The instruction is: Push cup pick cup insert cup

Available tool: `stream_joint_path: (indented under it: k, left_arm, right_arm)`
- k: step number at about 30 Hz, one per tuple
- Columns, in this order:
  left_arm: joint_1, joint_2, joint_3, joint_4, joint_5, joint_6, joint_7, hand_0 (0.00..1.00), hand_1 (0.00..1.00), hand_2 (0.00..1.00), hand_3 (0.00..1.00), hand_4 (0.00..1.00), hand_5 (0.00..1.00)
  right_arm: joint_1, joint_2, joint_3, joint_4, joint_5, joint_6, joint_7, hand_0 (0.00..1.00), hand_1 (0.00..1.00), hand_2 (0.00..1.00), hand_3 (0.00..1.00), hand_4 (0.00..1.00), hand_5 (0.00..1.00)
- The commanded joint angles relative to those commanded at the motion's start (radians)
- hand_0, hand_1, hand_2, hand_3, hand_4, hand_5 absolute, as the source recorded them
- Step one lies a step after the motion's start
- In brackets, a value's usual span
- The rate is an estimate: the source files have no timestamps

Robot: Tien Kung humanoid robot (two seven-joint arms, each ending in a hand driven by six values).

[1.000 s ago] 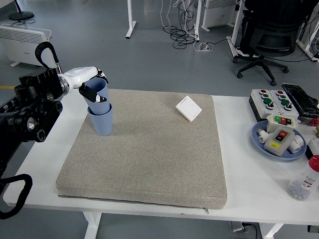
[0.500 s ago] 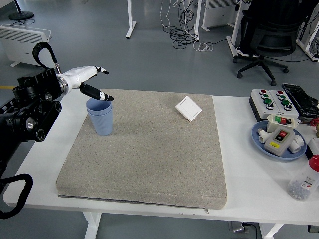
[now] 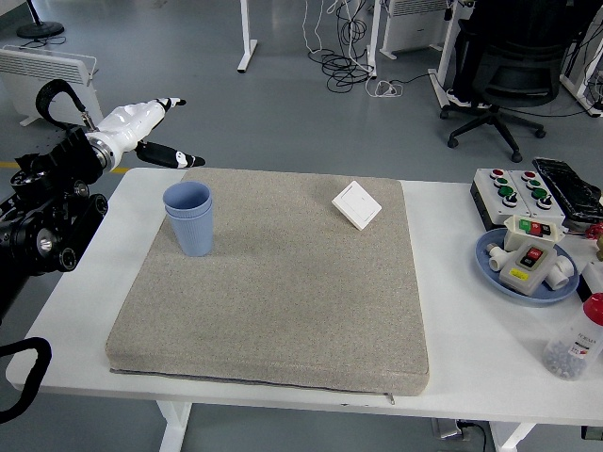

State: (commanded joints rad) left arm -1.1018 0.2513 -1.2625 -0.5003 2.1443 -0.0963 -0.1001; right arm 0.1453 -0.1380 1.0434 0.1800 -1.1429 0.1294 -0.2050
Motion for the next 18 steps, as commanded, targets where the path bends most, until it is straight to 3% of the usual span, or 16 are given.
stream_joint_path:
  k: [5, 6, 11, 12, 17, 18]
  left_arm:
    - [0.044, 0.02, -0.042, -0.054, -0.214, 0.002, 0.073, 0.739, 0.774, 0.852, 0.735, 0.706, 0.691]
    - [0.06, 0.03, -0.056, -0.074, -0.254, -0.009, 0.096, 0.724, 0.762, 0.841, 0.699, 0.669, 0.721]
    - [0.131, 0.065, -0.134, -0.177, -0.462, -0.02, 0.207, 0.724, 0.762, 0.841, 0.699, 0.669, 0.721]
    - [0.142, 0.07, -0.15, -0.197, -0.507, -0.02, 0.226, 0.732, 0.749, 0.829, 0.684, 0.661, 0.861]
    - [0.215, 0.115, -0.191, -0.29, -0.715, -0.034, 0.267, 0.732, 0.749, 0.829, 0.684, 0.661, 0.861]
    - [0.234, 0.125, -0.196, -0.309, -0.76, -0.042, 0.266, 0.753, 0.764, 0.843, 0.705, 0.674, 0.936]
  right_arm:
    - [0.0, 0.001, 0.003, 0.0, -0.002, 0.0, 0.0, 0.773, 0.679, 0.674, 0.567, 0.128, 0.474]
    - [0.0, 0.001, 0.005, 0.0, -0.003, 0.0, 0.0, 0.773, 0.679, 0.674, 0.567, 0.128, 0.474]
    - [-0.003, 0.004, 0.011, 0.0, -0.002, -0.002, 0.001, 0.773, 0.679, 0.674, 0.567, 0.128, 0.474]
    - [-0.003, 0.004, 0.012, 0.0, -0.002, -0.002, 0.001, 0.773, 0.679, 0.674, 0.567, 0.128, 0.473]
    - [-0.006, 0.006, 0.02, 0.0, -0.005, -0.004, 0.002, 0.773, 0.679, 0.674, 0.567, 0.128, 0.473]
    - [-0.006, 0.007, 0.023, 0.0, -0.004, -0.005, 0.002, 0.773, 0.679, 0.674, 0.567, 0.128, 0.473]
